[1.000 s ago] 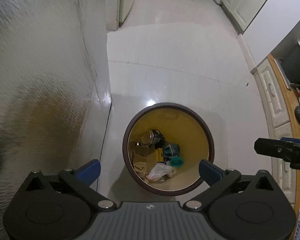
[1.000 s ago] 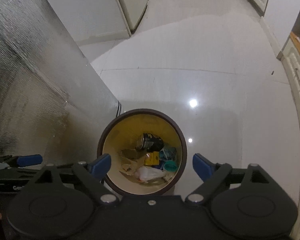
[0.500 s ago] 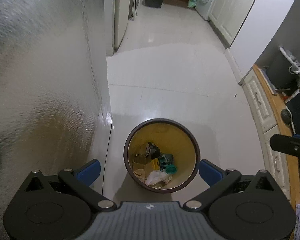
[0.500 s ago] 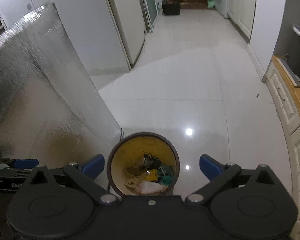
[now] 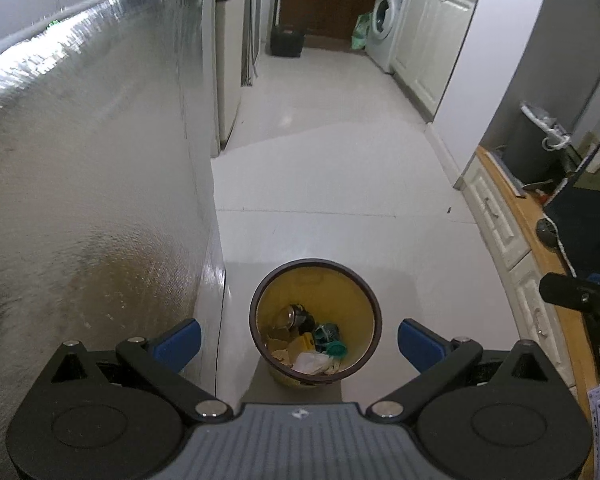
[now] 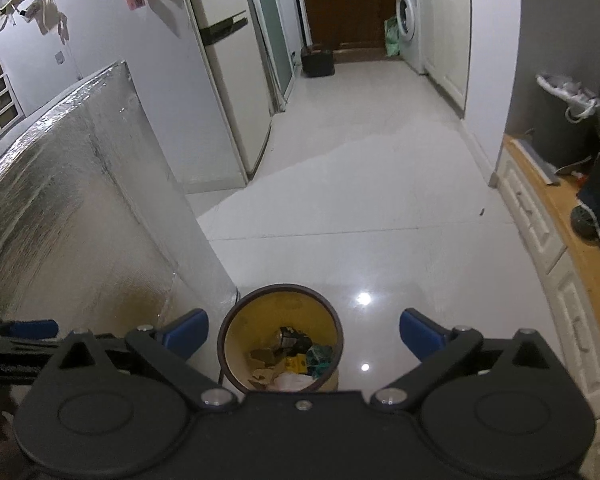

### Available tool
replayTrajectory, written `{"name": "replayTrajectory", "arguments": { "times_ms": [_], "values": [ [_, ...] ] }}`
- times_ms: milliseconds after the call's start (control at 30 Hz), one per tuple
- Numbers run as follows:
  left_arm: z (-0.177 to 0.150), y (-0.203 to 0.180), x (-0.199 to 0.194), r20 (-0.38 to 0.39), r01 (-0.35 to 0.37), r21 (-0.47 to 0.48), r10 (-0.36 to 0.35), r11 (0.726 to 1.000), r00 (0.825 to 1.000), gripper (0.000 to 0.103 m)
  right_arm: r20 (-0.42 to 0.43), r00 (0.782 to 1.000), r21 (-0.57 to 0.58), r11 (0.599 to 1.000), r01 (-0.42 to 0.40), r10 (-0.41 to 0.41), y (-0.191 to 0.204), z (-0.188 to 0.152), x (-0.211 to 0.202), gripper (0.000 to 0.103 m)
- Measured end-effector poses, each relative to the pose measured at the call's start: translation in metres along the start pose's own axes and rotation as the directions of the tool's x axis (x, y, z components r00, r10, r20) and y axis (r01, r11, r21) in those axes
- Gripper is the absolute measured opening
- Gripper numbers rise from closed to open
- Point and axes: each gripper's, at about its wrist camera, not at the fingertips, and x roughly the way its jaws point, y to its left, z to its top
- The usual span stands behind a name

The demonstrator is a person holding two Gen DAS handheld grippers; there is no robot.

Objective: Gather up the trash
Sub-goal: 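Raise both open tools up away from the yellow bin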

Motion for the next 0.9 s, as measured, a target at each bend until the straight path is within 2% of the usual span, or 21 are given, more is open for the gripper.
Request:
{"name": "replayTrajectory", "arguments": {
  "times_ms": [267,533,900],
  "values": [
    [-0.022,-0.002,-0.04,0.071,0.009,0.031,-0.011,0.999,0.997,0.103,0.082,0.997,0.015,1.0,0.012,-0.013,0.001,-0.023,-0.045,0.103],
    [-0.038,-0.005,-0.069,0.143,-0.005,0.076,-0.006,0.997,0.99,0.103,0.134,0.99,-0.021,0.999,0.045,-0.042,0.014,-0.043,-0.074,0.103],
    [-0.061,-0.002,-0.084,0.16,0.005,0.098,-0.021,0.995,0.987,0.103,0.125,0.988,-0.019,0.996,0.09,-0.087,0.015,-0.069,-0.097,0.103]
  ]
}}
